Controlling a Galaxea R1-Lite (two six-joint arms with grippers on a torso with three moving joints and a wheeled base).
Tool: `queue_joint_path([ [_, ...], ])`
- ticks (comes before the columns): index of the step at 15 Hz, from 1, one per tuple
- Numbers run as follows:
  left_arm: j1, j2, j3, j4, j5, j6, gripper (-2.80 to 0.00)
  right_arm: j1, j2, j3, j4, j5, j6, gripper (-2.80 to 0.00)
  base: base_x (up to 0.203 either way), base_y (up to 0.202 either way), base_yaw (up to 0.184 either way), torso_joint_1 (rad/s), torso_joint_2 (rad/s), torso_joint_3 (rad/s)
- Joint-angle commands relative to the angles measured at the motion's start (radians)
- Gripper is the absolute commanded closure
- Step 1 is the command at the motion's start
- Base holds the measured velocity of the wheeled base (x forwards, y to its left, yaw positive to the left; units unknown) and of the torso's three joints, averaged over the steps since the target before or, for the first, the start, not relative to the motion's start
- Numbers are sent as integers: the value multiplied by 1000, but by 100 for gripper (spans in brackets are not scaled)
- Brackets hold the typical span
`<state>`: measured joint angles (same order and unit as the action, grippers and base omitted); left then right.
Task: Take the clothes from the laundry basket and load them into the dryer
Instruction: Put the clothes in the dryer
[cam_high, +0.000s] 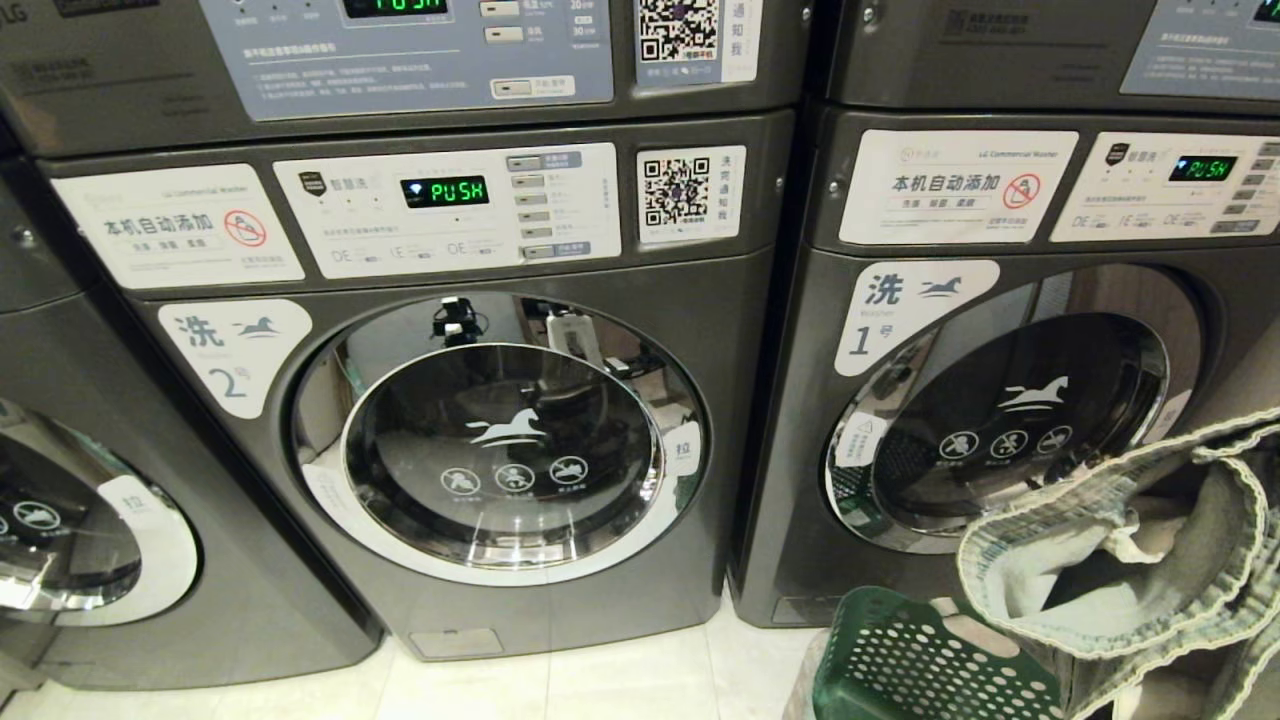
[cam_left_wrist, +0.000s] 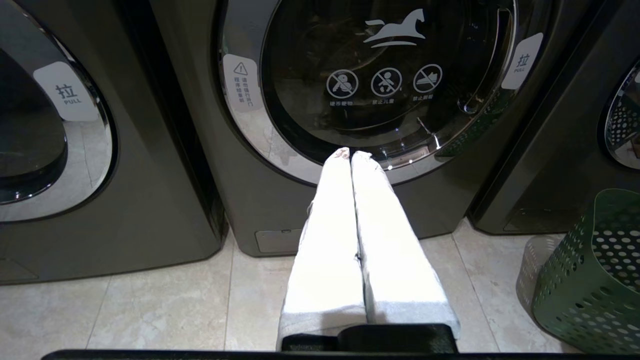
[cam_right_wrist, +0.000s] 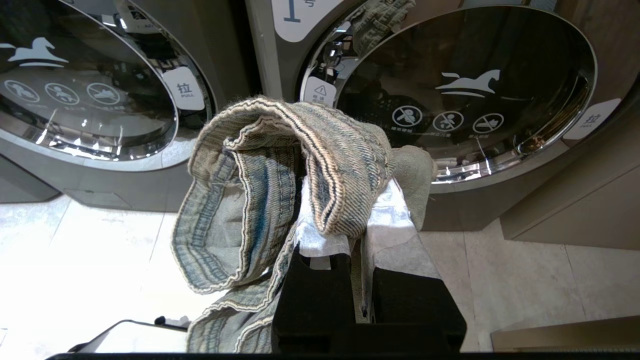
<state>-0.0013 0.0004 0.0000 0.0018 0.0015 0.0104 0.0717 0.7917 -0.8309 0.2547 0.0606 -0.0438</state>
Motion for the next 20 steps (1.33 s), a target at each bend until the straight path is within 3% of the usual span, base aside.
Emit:
queue_joint_path([
  [1, 0, 0, 0, 0, 0, 0, 0, 0, 3, 3, 1, 1, -1, 0, -3, 50, 7, 6, 3, 5],
  [12, 0, 0, 0, 0, 0, -1, 0, 0, 3, 9, 1, -4, 0, 0, 0, 176, -1, 3, 2, 2],
  [20, 0, 0, 0, 1, 0, 5, 0, -1, 4, 12, 1, -4, 2, 0, 0, 9, -1, 0, 1, 0],
])
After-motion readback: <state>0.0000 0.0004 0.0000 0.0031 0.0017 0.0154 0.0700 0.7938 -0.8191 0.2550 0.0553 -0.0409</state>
